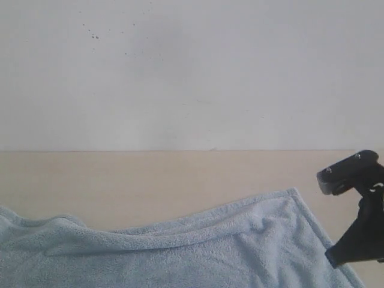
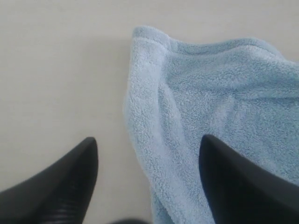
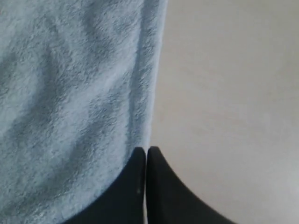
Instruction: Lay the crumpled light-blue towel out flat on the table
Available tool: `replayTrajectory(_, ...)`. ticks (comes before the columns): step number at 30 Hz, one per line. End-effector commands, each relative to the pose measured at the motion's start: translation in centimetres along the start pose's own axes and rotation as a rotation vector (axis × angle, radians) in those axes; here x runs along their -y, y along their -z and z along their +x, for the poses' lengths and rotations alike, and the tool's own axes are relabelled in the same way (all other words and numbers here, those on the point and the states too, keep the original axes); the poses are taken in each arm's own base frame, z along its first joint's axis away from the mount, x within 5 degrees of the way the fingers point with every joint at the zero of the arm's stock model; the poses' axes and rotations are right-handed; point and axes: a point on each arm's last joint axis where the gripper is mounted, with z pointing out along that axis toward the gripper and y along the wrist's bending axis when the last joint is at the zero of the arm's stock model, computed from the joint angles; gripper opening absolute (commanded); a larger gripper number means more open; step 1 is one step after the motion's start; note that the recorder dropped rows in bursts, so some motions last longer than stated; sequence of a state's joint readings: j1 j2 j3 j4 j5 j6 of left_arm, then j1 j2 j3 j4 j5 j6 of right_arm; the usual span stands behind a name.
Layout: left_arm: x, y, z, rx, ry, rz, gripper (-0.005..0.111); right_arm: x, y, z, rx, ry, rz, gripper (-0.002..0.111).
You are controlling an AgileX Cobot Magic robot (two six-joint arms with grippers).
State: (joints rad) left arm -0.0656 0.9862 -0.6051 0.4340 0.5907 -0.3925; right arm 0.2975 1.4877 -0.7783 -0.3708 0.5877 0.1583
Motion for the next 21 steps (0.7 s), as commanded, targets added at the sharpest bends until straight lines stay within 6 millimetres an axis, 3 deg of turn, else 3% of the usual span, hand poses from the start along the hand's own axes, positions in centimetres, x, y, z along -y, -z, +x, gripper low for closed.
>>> replayTrajectory(1, 0.0, 1.5, 0.9, -0.014, -0.003, 0.032, 0.059, -1.4, -2.4, 0.6, 0.037, 0.029, -0.099, 0.000)
replayTrajectory(6, 0.1, 1.7, 1.3, -0.044, -0.006, 0.048, 0.059, -2.2, -5.6, -0.2, 0.081, 0.047, -0.127, 0.000)
replayTrajectory(9, 0.1, 1.7, 1.3, -0.044, -0.006, 0.048, 0.059, -2.5, -7.8, -0.6, 0.023, 0.066, -0.132, 0.000)
replayTrajectory(14, 0.1, 1.7, 1.2, -0.037, -0.010, 0.050, 0.059, -2.6, -9.2, -0.8, -0.038, 0.087, -0.124, 0.000)
replayTrajectory(16, 0.1, 1.7, 1.2, -0.035, -0.013, 0.051, 0.059, -1.8, -9.6, -0.3, -0.070, 0.032, -0.092, 0.000)
replayTrajectory(21, 0.1, 1.7, 1.2, -0.035, -0.013, 0.051, 0.059, 4.2, -10.2, 2.4, -0.179, -0.225, 0.023, 0.000)
